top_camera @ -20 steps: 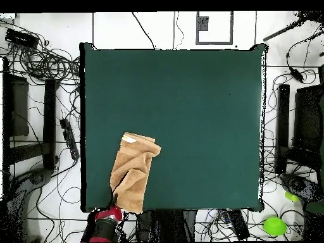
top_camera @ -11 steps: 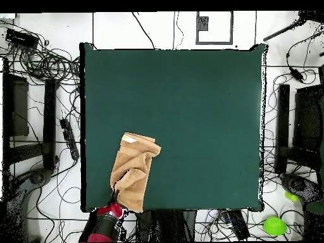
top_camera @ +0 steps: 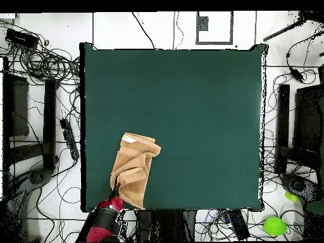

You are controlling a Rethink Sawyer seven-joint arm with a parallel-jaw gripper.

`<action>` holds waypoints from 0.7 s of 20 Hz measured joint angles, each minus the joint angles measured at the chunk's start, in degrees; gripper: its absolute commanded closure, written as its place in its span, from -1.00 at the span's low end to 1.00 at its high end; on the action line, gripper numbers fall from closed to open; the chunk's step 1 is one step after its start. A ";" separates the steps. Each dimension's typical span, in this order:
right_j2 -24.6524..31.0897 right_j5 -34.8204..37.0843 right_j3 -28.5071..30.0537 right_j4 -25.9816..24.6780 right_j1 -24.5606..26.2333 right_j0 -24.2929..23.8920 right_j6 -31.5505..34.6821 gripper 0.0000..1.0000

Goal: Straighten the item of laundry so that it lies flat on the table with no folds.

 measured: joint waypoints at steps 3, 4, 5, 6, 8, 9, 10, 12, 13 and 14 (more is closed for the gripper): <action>-1.19 1.29 -1.37 0.02 0.98 0.69 0.00 1.00; -1.72 2.03 -1.98 0.07 1.36 1.12 0.00 1.00; -1.93 2.48 -2.26 0.12 1.52 1.41 0.00 1.00; -2.53 3.82 -2.99 0.29 1.92 2.29 0.00 1.00; -2.95 4.81 -3.49 0.35 2.12 2.85 0.00 1.00; -3.44 6.06 -4.11 0.45 2.39 3.57 0.00 1.00; -3.73 6.97 -4.57 0.56 2.62 4.04 0.00 1.00; -4.92 10.84 -6.47 1.14 3.64 6.00 0.00 1.00; -5.09 11.41 -6.76 1.23 3.77 6.26 0.00 1.00; -5.92 14.40 -8.31 1.64 4.60 7.58 0.00 1.00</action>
